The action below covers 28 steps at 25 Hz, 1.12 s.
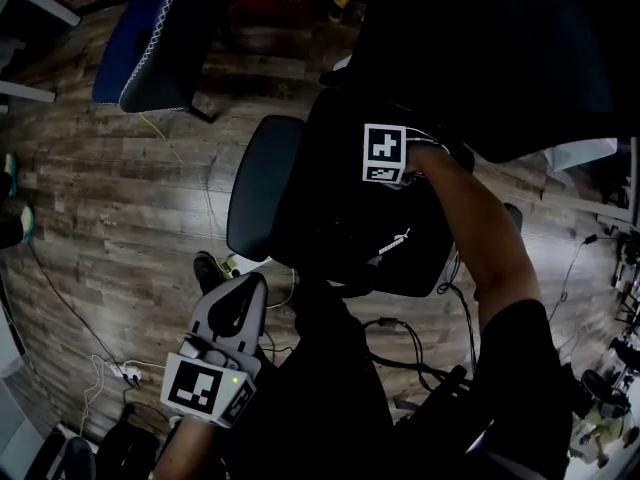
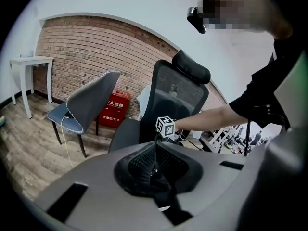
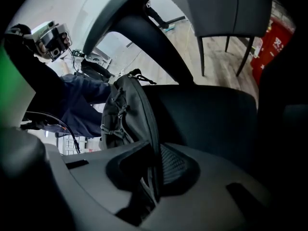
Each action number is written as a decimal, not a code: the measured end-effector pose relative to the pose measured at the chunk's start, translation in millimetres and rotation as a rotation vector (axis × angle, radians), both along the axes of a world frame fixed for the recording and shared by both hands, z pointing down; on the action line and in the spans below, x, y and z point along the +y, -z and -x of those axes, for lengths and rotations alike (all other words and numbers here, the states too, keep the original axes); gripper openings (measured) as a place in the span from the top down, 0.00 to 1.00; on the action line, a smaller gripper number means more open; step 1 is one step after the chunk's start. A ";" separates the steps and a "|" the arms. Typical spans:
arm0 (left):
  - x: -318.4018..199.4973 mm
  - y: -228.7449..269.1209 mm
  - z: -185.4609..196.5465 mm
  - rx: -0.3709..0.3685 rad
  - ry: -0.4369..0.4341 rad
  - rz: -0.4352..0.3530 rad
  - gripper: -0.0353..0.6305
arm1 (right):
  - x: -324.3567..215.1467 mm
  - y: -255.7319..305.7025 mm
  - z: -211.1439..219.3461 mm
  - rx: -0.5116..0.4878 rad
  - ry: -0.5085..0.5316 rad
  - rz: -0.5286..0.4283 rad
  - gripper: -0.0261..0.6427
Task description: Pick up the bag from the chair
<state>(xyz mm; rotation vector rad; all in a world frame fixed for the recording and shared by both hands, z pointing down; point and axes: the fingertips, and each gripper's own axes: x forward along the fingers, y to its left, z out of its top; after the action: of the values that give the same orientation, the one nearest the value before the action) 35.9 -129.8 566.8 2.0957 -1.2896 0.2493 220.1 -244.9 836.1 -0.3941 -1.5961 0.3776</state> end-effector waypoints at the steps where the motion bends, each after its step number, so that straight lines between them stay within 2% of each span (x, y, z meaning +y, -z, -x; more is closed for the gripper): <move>1: 0.5 3.5 0.0 -0.004 -0.008 -0.007 0.93 | 2.4 5.0 -1.6 0.000 -0.008 -0.008 0.88; 12: 5.6 58.8 -0.4 0.001 -0.068 -0.089 0.93 | 44.5 65.0 -14.9 0.008 -0.088 -0.055 0.88; 20: 15.8 101.9 -4.5 0.013 -0.140 -0.143 0.93 | 88.2 120.6 -18.5 -0.029 -0.241 -0.077 0.88; 23: 15.7 119.7 -4.5 0.018 -0.175 -0.163 0.93 | 100.4 138.3 -21.2 -0.016 -0.295 -0.123 0.88; 28: 13.3 143.7 -7.1 0.021 -0.252 -0.206 0.93 | 109.8 169.5 -34.6 -0.005 -0.448 -0.212 0.88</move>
<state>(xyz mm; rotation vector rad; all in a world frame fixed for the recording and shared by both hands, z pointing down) 43.0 -116.5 423.1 2.4322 -1.0760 0.2083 254.7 -135.1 666.6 0.1306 -1.7055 0.5399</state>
